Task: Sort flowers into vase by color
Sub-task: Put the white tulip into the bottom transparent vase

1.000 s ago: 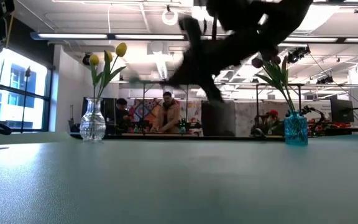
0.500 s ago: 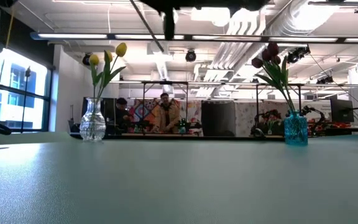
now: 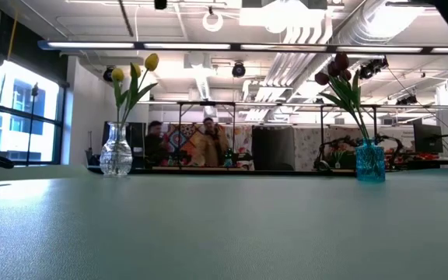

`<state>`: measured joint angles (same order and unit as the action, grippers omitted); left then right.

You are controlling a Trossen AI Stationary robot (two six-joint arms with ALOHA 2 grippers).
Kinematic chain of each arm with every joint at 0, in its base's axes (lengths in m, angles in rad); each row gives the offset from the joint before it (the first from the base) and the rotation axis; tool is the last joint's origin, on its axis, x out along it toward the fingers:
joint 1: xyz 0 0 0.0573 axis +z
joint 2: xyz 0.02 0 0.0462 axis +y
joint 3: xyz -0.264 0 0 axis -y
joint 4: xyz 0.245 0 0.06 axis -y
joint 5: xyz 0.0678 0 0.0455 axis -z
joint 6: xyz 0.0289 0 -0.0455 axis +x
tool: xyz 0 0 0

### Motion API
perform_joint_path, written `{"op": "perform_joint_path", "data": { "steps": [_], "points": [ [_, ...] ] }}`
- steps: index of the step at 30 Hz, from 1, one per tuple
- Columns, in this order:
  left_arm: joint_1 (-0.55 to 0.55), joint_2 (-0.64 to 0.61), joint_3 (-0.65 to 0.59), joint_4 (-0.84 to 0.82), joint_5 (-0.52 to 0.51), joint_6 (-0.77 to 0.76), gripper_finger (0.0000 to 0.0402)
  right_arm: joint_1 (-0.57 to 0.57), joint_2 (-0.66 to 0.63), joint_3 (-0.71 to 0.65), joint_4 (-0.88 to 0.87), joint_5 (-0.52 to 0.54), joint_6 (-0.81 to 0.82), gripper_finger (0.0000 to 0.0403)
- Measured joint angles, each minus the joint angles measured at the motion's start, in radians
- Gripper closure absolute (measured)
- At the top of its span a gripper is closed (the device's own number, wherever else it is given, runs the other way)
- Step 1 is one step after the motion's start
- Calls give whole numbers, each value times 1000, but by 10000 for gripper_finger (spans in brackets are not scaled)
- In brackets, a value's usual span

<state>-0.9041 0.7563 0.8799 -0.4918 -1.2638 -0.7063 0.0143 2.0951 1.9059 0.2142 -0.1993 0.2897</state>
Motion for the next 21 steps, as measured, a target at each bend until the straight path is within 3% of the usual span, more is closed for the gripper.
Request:
{"op": "perform_joint_path", "data": {
  "steps": [12, 21],
  "points": [
    [41, 1, 1, 77, 5, 93, 200, 2, 39, 44, -31, 4, -37, 403],
    [42, 1, 1, 78, 4, 91, 259, 13, 39, 44, -35, 3, -114, 403]
  ]
}}
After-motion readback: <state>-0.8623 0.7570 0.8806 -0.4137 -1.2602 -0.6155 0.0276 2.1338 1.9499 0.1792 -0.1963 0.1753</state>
